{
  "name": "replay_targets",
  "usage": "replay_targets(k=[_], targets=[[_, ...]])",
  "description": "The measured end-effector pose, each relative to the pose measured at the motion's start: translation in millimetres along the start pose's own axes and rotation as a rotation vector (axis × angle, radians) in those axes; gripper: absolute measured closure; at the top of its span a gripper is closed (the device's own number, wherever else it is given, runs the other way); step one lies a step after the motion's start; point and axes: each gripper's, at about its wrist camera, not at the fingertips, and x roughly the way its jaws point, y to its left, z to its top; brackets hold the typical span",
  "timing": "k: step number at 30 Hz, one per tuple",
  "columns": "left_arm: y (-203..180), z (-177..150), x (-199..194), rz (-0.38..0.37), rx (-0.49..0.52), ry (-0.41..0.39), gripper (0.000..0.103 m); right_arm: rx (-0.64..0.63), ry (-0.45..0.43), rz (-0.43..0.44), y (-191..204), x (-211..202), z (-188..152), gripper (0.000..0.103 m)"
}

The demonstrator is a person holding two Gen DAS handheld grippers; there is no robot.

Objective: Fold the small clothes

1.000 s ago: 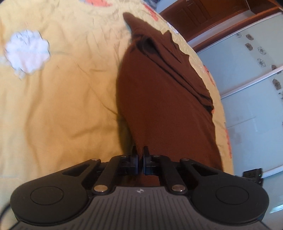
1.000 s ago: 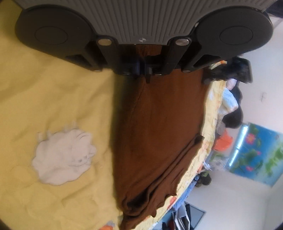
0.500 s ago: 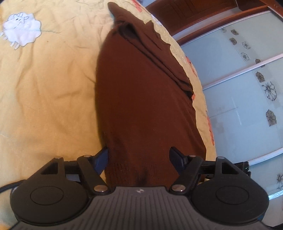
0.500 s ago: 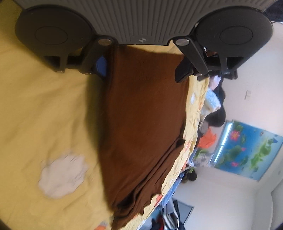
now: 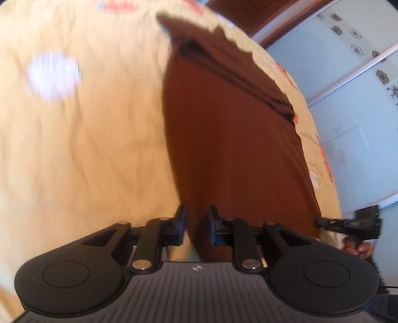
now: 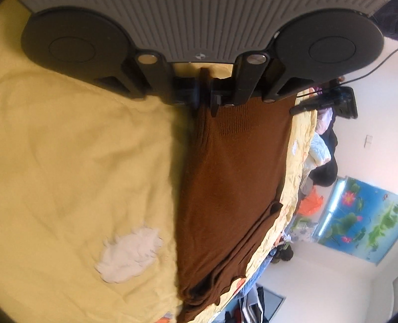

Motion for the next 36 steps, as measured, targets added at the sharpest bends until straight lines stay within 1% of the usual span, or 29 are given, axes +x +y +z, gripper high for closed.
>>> replay_targets(k=[1, 2, 3, 4, 5, 6, 8, 9, 11, 12, 14, 16, 17, 18, 20, 21, 23, 24, 26, 27, 28, 29, 30, 31, 32, 33, 34, 35, 36], targets=[[-6, 13, -6, 0.041, 0.031, -0.041, 0.066, -0.021, -0.027, -0.028, 7, -4, 8, 0.059], [-14, 26, -12, 0.093, 0.074, -0.109, 0.057, -0.049, -0.079, -0.059, 14, -11, 19, 0.04], [-26, 40, -16, 0.159, 0.121, -0.196, 0.035, -0.08, -0.137, -0.086, 23, -14, 32, 0.032], [-39, 55, -14, 0.225, 0.168, -0.289, 0.019, -0.123, -0.195, -0.122, 32, -15, 47, 0.032], [-53, 70, -9, 0.271, 0.209, -0.377, 0.018, -0.172, -0.253, -0.173, 45, -10, 65, 0.032], [-66, 85, 2, 0.293, 0.236, -0.446, 0.018, -0.214, -0.307, -0.222, 56, -1, 83, 0.032], [-87, 116, 37, 0.309, 0.259, -0.52, 0.018, -0.295, -0.384, -0.282, 77, 29, 121, 0.031], [-96, 131, 59, 0.326, 0.267, -0.532, 0.018, -0.316, -0.423, -0.299, 85, 48, 140, 0.03], [-109, 157, 105, 0.363, 0.293, -0.509, 0.018, -0.338, -0.455, -0.299, 95, 87, 177, 0.031], [-113, 168, 127, 0.394, 0.304, -0.487, 0.018, -0.345, -0.464, -0.319, 98, 106, 193, 0.031], [-110, 183, 163, 0.449, 0.319, -0.419, 0.018, -0.382, -0.445, -0.396, 101, 140, 218, 0.031], [-94, 188, 188, 0.51, 0.312, -0.337, 0.017, -0.429, -0.414, -0.493, 98, 165, 230, 0.03], [-86, 180, 189, 0.518, 0.349, -0.365, 0.016, -0.466, -0.391, -0.532, 94, 174, 231, 0.03], [-81, 172, 186, 0.515, 0.401, -0.389, 0.016, -0.544, -0.384, -0.543, 90, 176, 229, 0.031], [-74, 166, 177, 0.469, 0.396, -0.387, 0.016, -0.714, -0.383, -0.551, 81, 177, 213, 0.031], [-73, 165, 176, 0.465, 0.402, -0.386, 0.016, -0.701, -0.397, -0.534, 77, 172, 212, 0.03], [-79, 164, 178, 0.49, 0.413, -0.387, 0.016, -0.606, -0.421, -0.525, 68, 163, 221, 0.029], [-84, 164, 180, 0.507, 0.42, -0.385, 0.016, -0.604, -0.415, -0.523, 68, 162, 224, 0.027], [-93, 160, 178, 0.529, 0.419, -0.373, 0.018, -0.67, -0.391, -0.579, 78, 170, 221, 0.025], [-98, 156, 171, 0.515, 0.414, -0.375, 0.018, -0.664, -0.386, -0.592, 84, 169, 218, 0.024], [-101, 151, 164, 0.482, 0.413, -0.389, 0.018, -0.629, -0.39, -0.592, 90, 163, 215, 0.023], [-105, 146, 160, 0.446, 0.416, -0.394, 0.018, -0.583, -0.404, -0.57, 94, 156, 211, 0.021], [-108, 143, 160, 0.425, 0.42, -0.387, 0.018, -0.557, -0.419, -0.517, 97, 151, 206, 0.016], [-109, 141, 164, 0.419, 0.422, -0.375, 0.018, -0.551, -0.425, -0.465, 100, 147, 200, 0.014], [-109, 138, 169, 0.422, 0.422, -0.358, 0.018, -0.551, -0.421, -0.455, 102, 147, 197, 0.013], [-105, 137, 177, 0.437, 0.415, -0.326, 0.017, -0.553, -0.405, -0.473, 102, 152, 196, 0.013], [-101, 135, 183, 0.455, 0.423, -0.321, 0.01, -0.553, -0.384, -0.505, 99, 159, 195, 0.013], [-98, 130, 185, 0.469, 0.457, -0.351, 0.008, -0.553, -0.363, -0.535, 93, 166, 196, 0.012], [-94, 131, 184, 0.454, 0.441, -0.344, 0.007, -0.599, -0.374, -0.547, 89, 170, 191, 0.01]])
